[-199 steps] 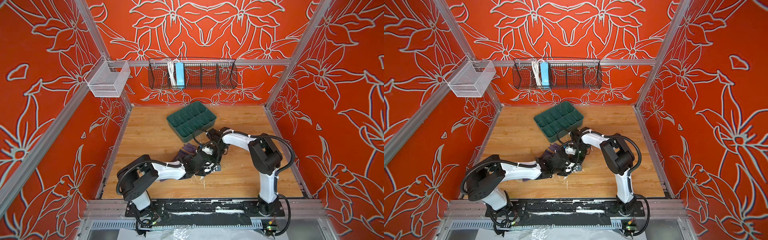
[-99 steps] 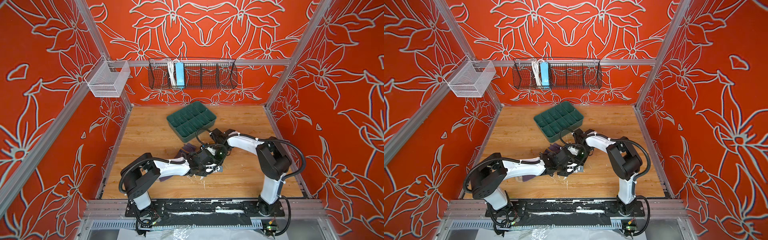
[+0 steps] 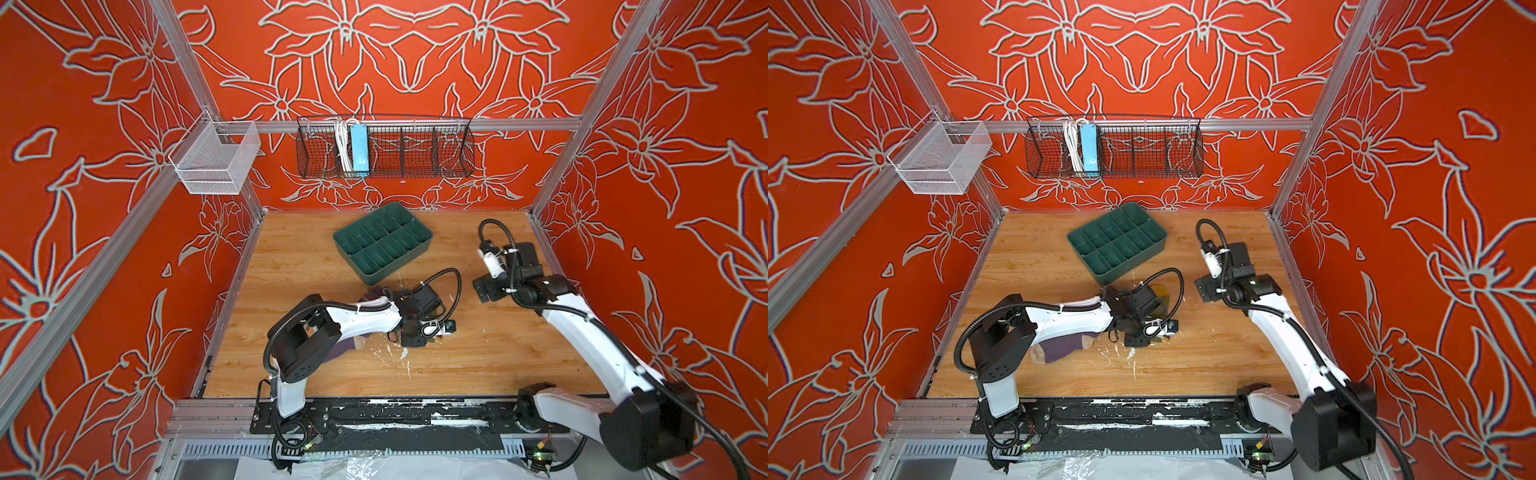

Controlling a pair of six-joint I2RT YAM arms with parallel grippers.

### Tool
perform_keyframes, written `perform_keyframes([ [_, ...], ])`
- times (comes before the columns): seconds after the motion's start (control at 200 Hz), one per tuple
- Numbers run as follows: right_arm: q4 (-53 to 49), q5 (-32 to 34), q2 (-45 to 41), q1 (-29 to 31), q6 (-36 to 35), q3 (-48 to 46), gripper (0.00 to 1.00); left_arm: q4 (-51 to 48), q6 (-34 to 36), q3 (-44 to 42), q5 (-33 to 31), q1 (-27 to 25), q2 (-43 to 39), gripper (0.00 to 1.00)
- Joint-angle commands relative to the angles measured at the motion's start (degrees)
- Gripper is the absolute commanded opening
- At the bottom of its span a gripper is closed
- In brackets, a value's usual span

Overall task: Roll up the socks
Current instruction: 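Release the right gripper and reach it back to the roll, then roll the cuff further with the right gripper while the left gripper lifts away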

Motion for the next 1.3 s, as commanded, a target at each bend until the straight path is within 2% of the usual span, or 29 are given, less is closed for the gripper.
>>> perform_keyframes([
  [0.0, 2.13, 13.92, -7.68, -2.47, 7.66, -1.83, 0.98, -11.16, -2.38, 1.90, 6.65, 0.92, 5.09, 0.00],
  [0.075, 4.72, 17.22, -14.41, -3.18, 8.80, -2.97, 0.98, -13.49, -4.28, 4.12, 10.06, 2.12, 6.76, 0.00],
  [0.145, 7.34, 13.18, -20.72, -3.18, 7.24, -4.44, 0.98, -15.36, -5.60, 5.90, 15.08, 3.78, 8.35, 0.00],
  [0.2, 9.84, 5.12, -26.16, -3.18, 4.74, -6.37, 0.98, -17.55, -6.02, 7.66, 19.80, 5.36, 9.92, 0.00],
  [0.26, 11.09, -6.93, -30.77, -3.07, 0.64, -8.38, 0.98, -19.82, -6.69, 9.59, 25.55, 7.34, 12.04, 0.00],
  [0.335, 7.51, -19.77, -32.39, -2.72, -3.31, -8.58, 0.95, -21.39, -7.17, 11.16, 31.94, 9.67, 14.53, 0.00],
  [0.385, 2.45, -25.63, -31.43, -1.84, -7.50, -8.18, 0.92, -21.88, -7.25, 11.48, 35.38, 10.93, 16.09, 0.00],
  [0.44, -3.83, -28.37, -29.69, 0.84, -12.60, -8.03, 0.89, -22.69, -7.05, 12.16, 37.93, 11.86, 17.94, 0.00],
  [0.475, -7.31, -27.48, -28.57, 3.87, -16.38, -8.23, 0.88, -23.68, -6.73, 13.00, 38.73, 12.28, 19.25, 0.00],
  [0.52, -10.75, -22.79, -27.33, 9.72, -20.59, -8.98, 0.88, -24.63, -6.62, 13.91, 39.04, 12.59, 20.85, 0.00],
  [0.646, -13.98, -4.66, -23.12, 28.50, -28.46, -12.75, 0.87, -26.24, -7.45, 16.30, 38.94, 13.29, 24.55, 0.00],
  [0.726, -10.69, 3.68, -19.35, 38.17, -30.31, -15.55, 0.87, -26.37, -8.15, 16.93, 38.74, 13.57, 25.52, 0.00],
  [0.831, -0.21, 9.34, -13.86, 46.61, -32.51, -20.51, 0.86, -26.65, -8.86, 17.71, 38.03, 13.84, 26.33, 0.00],
  [1.001, 19.43, 13.89, -4.25, 47.97, -32.50, -24.81, 0.86, -26.85, -9.60, 18.21, 37.16, 14.01, 26.38, 0.00],
  [1.296, 26.97, 11.42, 7.50, 46.78, -31.92, -24.75, 0.75, -26.76, -9.74, 18.29, 37.15, 14.10, 26.33, 0.00],
])
